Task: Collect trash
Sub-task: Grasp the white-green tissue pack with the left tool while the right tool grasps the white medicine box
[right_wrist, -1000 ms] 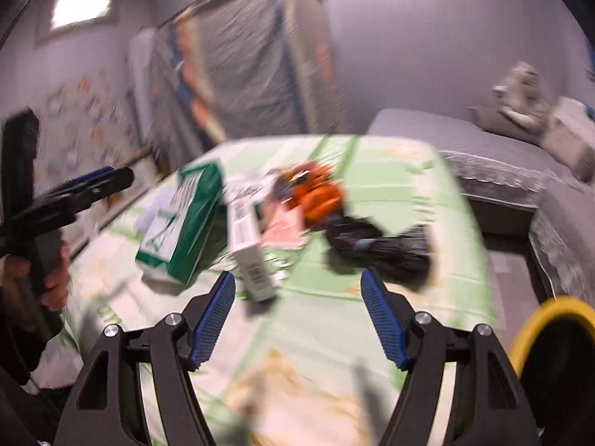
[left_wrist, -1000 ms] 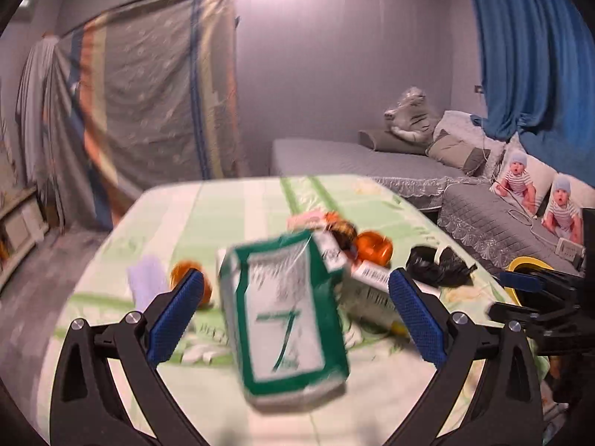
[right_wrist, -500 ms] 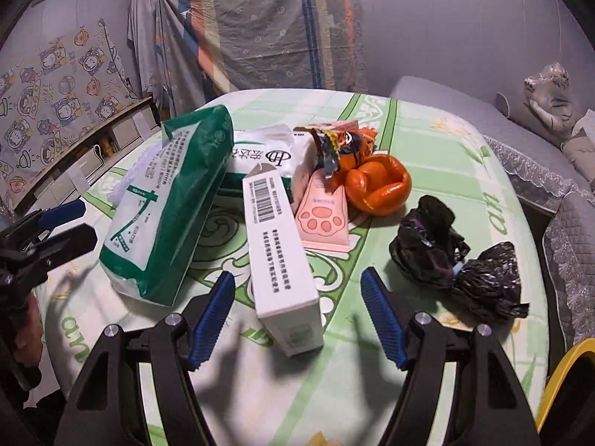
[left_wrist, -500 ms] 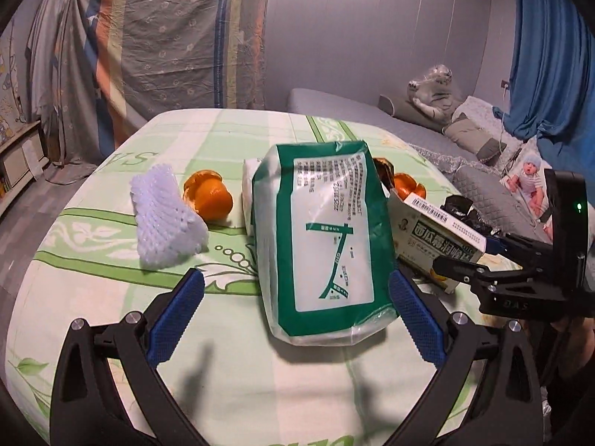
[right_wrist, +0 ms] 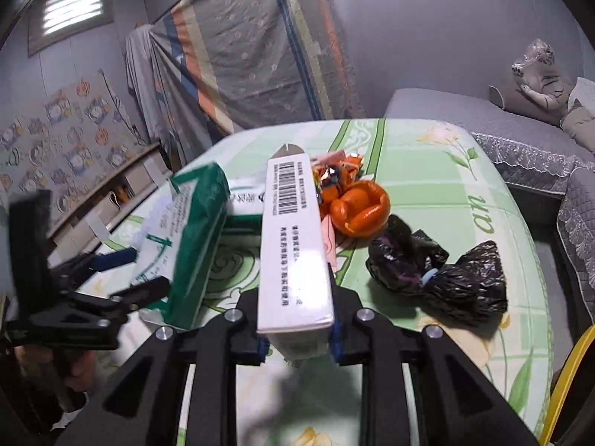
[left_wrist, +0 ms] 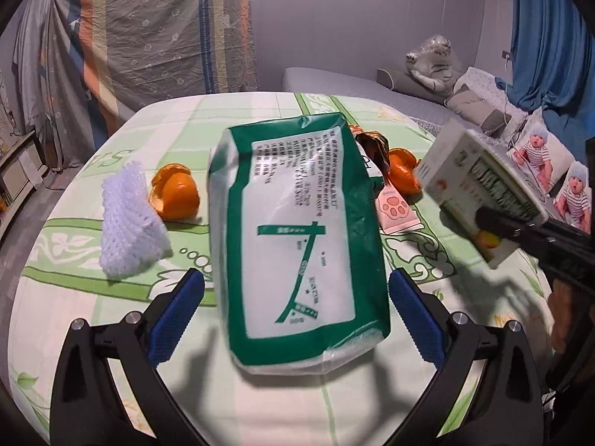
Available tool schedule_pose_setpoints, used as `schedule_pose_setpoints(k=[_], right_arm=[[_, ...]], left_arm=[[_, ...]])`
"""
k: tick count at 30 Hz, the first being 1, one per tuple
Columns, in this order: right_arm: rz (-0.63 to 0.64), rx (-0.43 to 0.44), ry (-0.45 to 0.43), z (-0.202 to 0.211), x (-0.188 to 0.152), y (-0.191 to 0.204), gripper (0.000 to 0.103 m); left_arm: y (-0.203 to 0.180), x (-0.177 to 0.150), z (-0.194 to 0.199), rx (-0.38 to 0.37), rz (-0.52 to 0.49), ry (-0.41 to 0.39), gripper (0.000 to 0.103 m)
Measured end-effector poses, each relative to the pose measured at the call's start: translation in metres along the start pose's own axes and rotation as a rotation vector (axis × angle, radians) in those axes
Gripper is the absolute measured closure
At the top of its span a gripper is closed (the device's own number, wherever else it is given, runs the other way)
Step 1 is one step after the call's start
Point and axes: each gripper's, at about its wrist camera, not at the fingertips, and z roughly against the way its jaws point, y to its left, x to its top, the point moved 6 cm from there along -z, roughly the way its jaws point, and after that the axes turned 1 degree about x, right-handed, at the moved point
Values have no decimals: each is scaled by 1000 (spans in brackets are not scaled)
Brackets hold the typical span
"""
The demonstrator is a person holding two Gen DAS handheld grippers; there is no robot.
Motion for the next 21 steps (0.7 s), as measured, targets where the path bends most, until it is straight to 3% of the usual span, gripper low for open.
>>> schedule_pose_setpoints(k=[9,14,15,16,17,21], right_arm=[[-8,40,-59,32,6,4,81],[-13,50,-76,42,7,8,81],[-16,57,-77,44,7,9,81],[-18,59,-79,46,8,9,81],[-19,61,-79,48,8,11,81],[-22,67,-77,55,7,16,81]], left_arm=[[-6,5,-35,94,-52,89,8],[7,2,-50,33,39,152,9],[10,-1,-52,27,60,161,10],[11,-2,-52,15,74,164,23],[12,-2,-52,9,78,164,29],[14,-2,-43,0,78,145,43]])
